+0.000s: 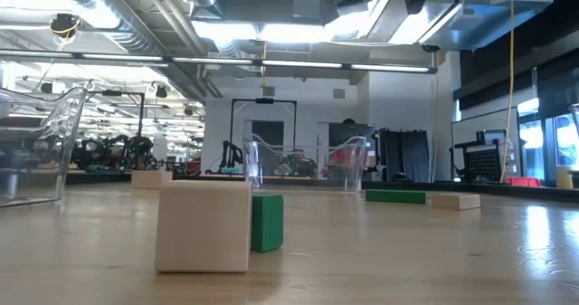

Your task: Sort & place blocks by color

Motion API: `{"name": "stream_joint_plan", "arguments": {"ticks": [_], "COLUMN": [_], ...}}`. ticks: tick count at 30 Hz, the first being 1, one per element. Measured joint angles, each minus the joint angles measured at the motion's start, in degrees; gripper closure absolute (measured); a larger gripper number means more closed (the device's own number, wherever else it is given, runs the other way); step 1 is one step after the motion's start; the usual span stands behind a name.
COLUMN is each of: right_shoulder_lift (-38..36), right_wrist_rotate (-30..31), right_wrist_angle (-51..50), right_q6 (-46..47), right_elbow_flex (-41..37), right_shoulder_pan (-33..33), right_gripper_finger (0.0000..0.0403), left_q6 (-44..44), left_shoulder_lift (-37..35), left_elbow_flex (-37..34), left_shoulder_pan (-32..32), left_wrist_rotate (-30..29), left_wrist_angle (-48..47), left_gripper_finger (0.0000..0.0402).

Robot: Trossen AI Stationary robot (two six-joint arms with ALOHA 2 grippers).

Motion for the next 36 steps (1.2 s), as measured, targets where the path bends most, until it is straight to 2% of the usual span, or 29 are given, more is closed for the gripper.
{"name": "stream_joint_plan", "arguments": {"ticks": [3,7,11,16,19,23,29,36], "right_shoulder_lift": [0.0,0.0,0.0,0.0,0.0,0.0,0.0,0.0], "right_wrist_rotate": [-0.92,-0.92,-0.92,-0.92,-0.9,-0.9,-0.85,1.76], "right_wrist_angle": [-0.05,-0.27,-0.38,-0.73,-0.95,-0.97,-1.28,-1.28], "right_q6": [0.03,-0.05,-0.13,-0.28,-0.28,-0.3,-1.76,-1.99], "right_elbow_flex": [0.0,0.0,0.0,0.0,0.0,0.0,0.0,0.0], "right_shoulder_pan": [0.0,0.0,0.0,0.0,0.0,0.0,0.0,-0.02], "right_gripper_finger": [0.0286,0.0286,0.0286,0.0286,0.0286,0.0286,0.0286,0.0286], "left_q6": [-4.7,-12.29,-17.26,-19.03,-19.86,-21.14,-21.41,-18.03], "left_shoulder_lift": [5.06,13.35,21.21,28.96,32.44,36.16,39.97,45.11], "left_elbow_flex": [7.06,16.03,18.92,15.41,11.67,6.82,4.73,4.48], "left_shoulder_pan": [-2.98,-6.76,-11.41,-16.89,-18.58,-18.61,-17.15,-17.41], "left_wrist_rotate": [2.61,10.99,20.25,22.92,24.04,24.79,24.65,30.28], "left_wrist_angle": [-16.01,-36.12,-47.95,-45.34,-39.47,-33.27,-29.32,-27.47], "left_gripper_finger": [0.0288,0.0288,0.0288,0.0288,0.0288,0.0288,0.0288,0.0288]}}
